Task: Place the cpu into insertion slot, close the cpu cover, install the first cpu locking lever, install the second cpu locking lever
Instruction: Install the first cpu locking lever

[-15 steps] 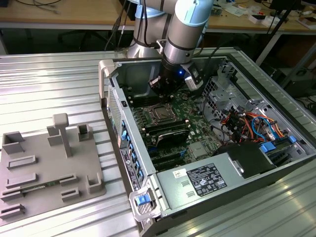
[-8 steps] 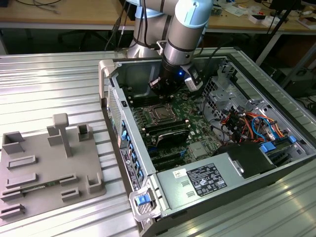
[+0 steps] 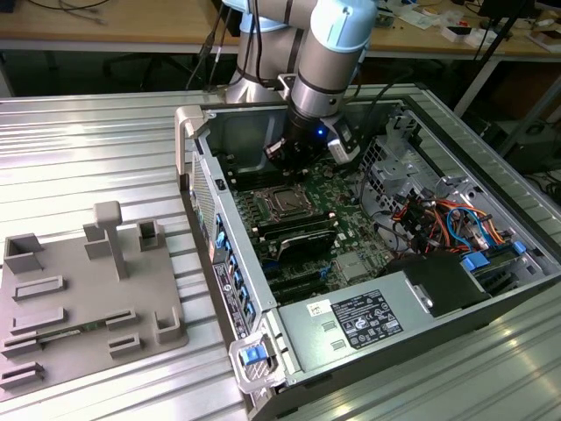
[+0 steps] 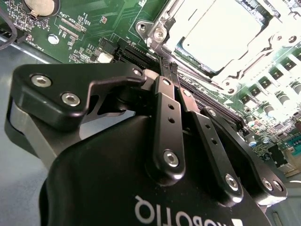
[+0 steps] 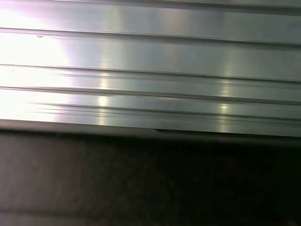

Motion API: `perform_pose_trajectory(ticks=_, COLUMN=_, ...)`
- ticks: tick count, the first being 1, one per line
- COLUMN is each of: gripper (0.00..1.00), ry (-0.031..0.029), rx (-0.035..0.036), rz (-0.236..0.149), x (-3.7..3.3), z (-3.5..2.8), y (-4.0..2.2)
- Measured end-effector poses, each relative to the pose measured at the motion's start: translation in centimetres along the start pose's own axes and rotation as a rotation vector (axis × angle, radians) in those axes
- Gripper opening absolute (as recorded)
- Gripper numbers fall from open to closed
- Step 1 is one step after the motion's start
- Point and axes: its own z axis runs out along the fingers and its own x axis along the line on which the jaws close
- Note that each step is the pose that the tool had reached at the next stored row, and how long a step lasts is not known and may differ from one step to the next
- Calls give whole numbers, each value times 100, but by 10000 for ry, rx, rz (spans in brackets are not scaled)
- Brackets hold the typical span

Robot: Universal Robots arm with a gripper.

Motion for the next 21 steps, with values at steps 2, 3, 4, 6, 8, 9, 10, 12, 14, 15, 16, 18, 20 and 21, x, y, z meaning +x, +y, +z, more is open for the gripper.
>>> perform_pose_trajectory(ticks=2, gripper=11, ry=0, rx=4, rz=0, x=-1, z=4, y=-1)
perform_pose_trajectory(ticks=3, gripper=11, ry=1, rx=5, rz=0, x=-1, z=4, y=-1)
perform_pose_trajectory(ticks=4, gripper=11, ry=0, rx=4, rz=0, x=-1, z=4, y=-1)
perform_pose_trajectory(ticks=6, gripper=11, ry=-1, rx=4, rz=-2, x=-2, z=5, y=3)
perform_pose_trajectory(ticks=8, gripper=11, ry=0, rx=3, rz=0, x=-2, z=3, y=9)
perform_pose_trajectory(ticks=9, gripper=11, ry=0, rx=3, rz=0, x=-2, z=2, y=10)
perform_pose_trajectory(ticks=10, gripper=11, ry=-1, rx=3, rz=-1, x=-2, z=2, y=12)
perform_pose_trajectory(ticks=12, gripper=11, ry=-1, rx=2, rz=-1, x=-3, z=1, y=13)
perform_pose_trajectory(ticks=14, gripper=11, ry=-2, rx=1, rz=0, x=-3, z=-6, y=14)
perform_pose_trajectory(ticks=15, gripper=11, ry=-2, rx=0, rz=-1, x=-3, z=-7, y=15)
perform_pose_trajectory(ticks=16, gripper=11, ry=-3, rx=-1, rz=0, x=-3, z=-7, y=15)
perform_pose_trajectory(ticks=18, gripper=11, ry=-2, rx=1, rz=0, x=-3, z=-8, y=14)
perform_pose_trajectory(ticks=20, gripper=11, ry=-1, rx=2, rz=1, x=-2, z=-9, y=13)
perform_pose_trajectory(ticks=21, gripper=11, ry=-1, rx=3, rz=1, x=-2, z=-10, y=11)
